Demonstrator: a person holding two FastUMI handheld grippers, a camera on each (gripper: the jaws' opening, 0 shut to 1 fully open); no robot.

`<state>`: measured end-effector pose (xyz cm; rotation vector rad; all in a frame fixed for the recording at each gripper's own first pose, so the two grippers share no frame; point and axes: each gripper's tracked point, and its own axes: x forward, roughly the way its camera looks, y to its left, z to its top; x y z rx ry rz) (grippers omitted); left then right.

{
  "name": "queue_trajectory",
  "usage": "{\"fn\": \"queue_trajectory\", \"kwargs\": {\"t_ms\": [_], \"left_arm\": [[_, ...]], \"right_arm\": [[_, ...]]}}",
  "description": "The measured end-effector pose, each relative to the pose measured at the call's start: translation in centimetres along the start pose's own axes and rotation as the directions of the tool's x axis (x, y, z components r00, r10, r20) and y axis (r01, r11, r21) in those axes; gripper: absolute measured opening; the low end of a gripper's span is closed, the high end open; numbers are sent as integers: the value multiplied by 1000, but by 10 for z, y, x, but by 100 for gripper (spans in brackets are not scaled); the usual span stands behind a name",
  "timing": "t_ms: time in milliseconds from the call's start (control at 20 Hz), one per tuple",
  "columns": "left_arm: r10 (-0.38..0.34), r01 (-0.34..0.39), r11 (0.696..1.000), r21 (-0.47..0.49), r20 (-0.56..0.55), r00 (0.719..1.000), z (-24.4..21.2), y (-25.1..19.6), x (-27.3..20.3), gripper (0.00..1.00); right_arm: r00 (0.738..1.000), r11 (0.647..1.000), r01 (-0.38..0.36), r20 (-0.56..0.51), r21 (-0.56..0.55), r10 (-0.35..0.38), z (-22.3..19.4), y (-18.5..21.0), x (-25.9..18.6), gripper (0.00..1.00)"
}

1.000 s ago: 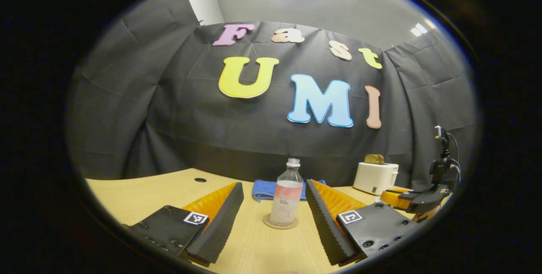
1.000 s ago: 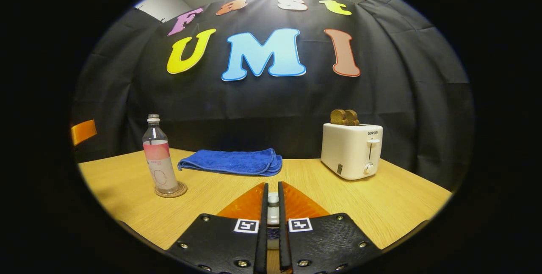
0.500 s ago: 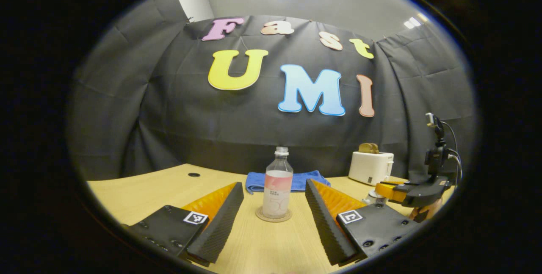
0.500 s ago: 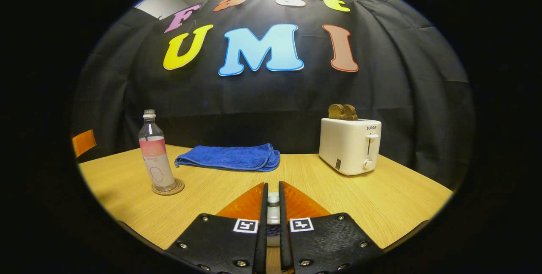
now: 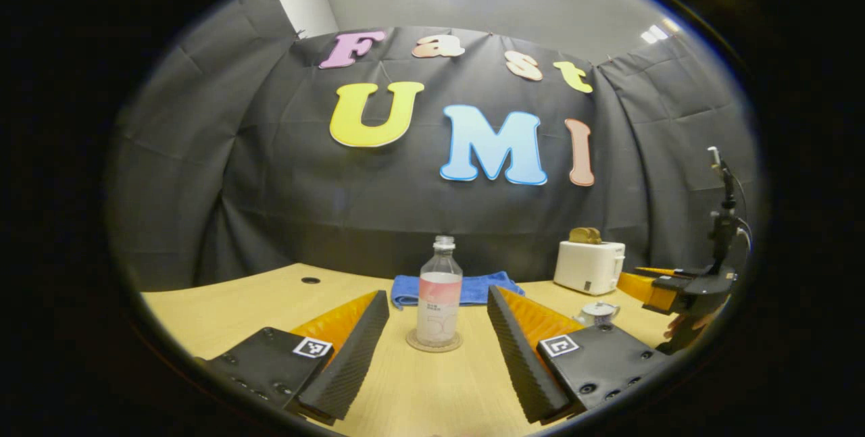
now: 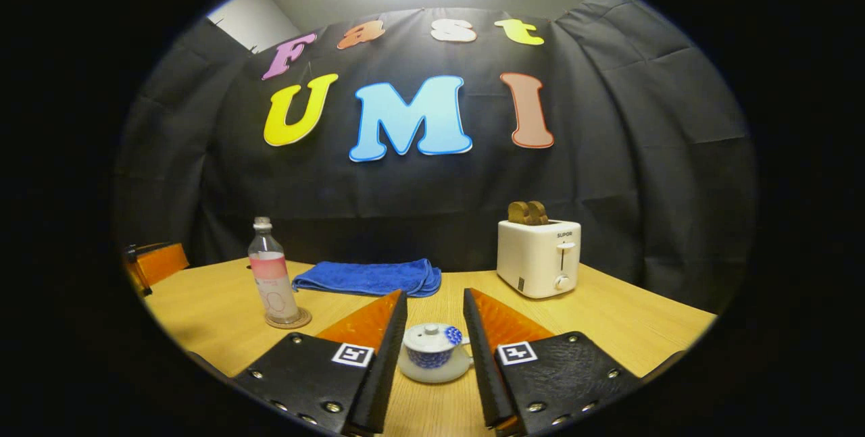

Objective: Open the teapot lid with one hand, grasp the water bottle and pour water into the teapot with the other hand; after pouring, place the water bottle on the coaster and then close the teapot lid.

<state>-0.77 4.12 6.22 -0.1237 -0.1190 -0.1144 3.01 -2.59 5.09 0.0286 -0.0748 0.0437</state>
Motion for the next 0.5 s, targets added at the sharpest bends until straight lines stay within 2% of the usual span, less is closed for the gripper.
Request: {"fn": "queue_trajectory", "kwargs": {"t_ms": [50, 100, 200, 350, 500], "left_arm": [[1, -1, 1000, -1, 3, 1000, 6, -5, -8, 99], [10, -10, 1000, -5, 0, 1000, 8, -10, -15, 99], [47, -47, 999, -11, 3, 999, 6, -19, -30, 99], [52, -52, 999, 14, -16, 999, -12, -28, -42, 99], [44, -44, 999, 0, -42, 998, -26, -32, -40, 99]], "right_arm": [[1000, 1000, 25, -2, 10, -25, 1, 1, -21, 67], [999, 999, 38, -4, 13, -38, 1, 4, -36, 73], [999, 999, 45, -3, 11, -45, 1, 20, -61, 93], [1000, 997, 19, 5, -74, -19, -9, 39, -77, 96], [1000, 997, -12, -5, -77, 12, -24, 48, -85, 96]]}}
